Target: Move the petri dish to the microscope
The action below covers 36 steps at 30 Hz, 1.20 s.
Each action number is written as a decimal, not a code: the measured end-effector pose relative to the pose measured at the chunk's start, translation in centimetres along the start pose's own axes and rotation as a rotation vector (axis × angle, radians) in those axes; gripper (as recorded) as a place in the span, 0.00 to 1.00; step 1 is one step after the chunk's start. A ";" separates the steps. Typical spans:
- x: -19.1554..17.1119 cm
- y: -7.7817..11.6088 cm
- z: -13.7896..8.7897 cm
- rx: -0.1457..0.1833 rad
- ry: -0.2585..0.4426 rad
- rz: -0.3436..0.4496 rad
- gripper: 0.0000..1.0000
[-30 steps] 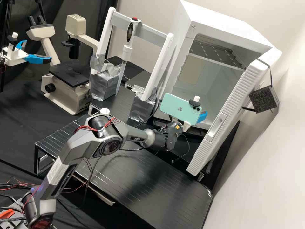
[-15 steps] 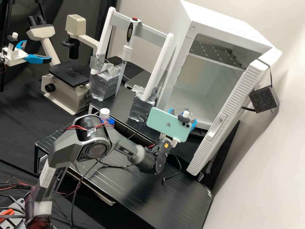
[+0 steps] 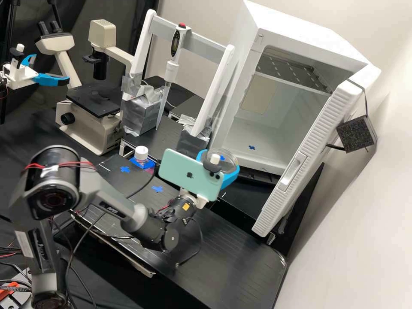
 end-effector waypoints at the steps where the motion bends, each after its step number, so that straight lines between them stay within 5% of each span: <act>1: -0.5 -0.2 -0.7 -0.010 0.009 0.001 0.00; 8: -3.8 -1.7 -5.6 -0.078 0.088 0.028 0.00; 11: -5.0 -2.7 -8.1 -0.111 0.178 0.029 0.00; 17: -6.2 -4.5 -11.4 -0.126 0.334 -0.012 0.00; 28: -4.9 -5.9 -16.2 -0.067 0.636 -0.154 0.00; 32: -3.4 -6.7 -18.4 -0.021 0.753 -0.234 0.00; 36: -1.9 -8.0 -20.7 0.018 0.790 -0.323 0.00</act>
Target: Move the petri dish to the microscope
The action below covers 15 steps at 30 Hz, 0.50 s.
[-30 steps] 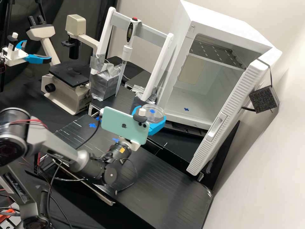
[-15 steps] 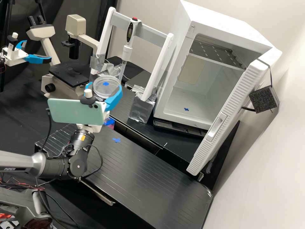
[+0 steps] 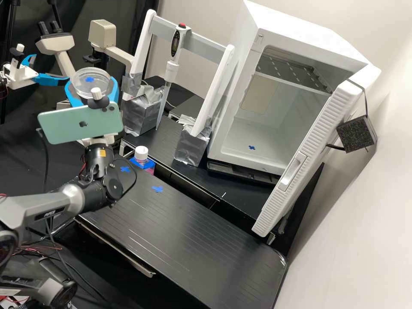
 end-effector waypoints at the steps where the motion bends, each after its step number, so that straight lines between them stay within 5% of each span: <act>1: 0.6 -0.2 0.1 0.009 -0.012 -0.015 0.00; 15: 5.3 -1.8 -0.2 0.005 -0.058 -0.109 0.00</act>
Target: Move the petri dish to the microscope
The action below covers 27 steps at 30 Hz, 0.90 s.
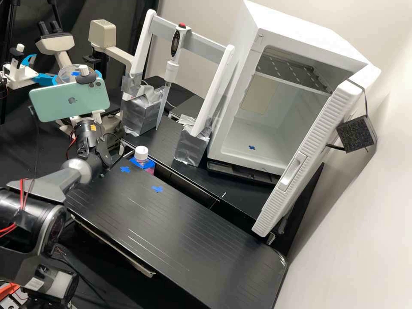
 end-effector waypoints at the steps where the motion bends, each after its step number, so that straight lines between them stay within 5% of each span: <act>1: 0.0 0.0 0.0 0.005 0.001 0.001 0.00; 9: -0.3 0.5 0.6 0.065 -0.024 0.012 0.00; 23: 1.1 1.7 0.7 0.057 -0.002 0.023 0.00; 27: 2.5 1.5 1.0 0.090 -0.006 0.020 0.00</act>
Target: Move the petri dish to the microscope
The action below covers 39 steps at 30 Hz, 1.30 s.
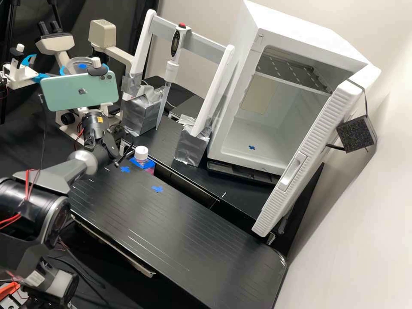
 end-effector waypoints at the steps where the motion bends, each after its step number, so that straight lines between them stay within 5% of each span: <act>1: 0.4 -0.2 0.2 0.009 -0.009 -0.005 0.00; 8: 3.6 -2.3 1.7 0.019 -0.091 -0.032 0.00; 18: 7.0 -5.3 3.2 -0.011 -0.187 -0.099 0.00; 39: 12.1 -7.7 5.1 0.034 -0.276 -0.169 0.00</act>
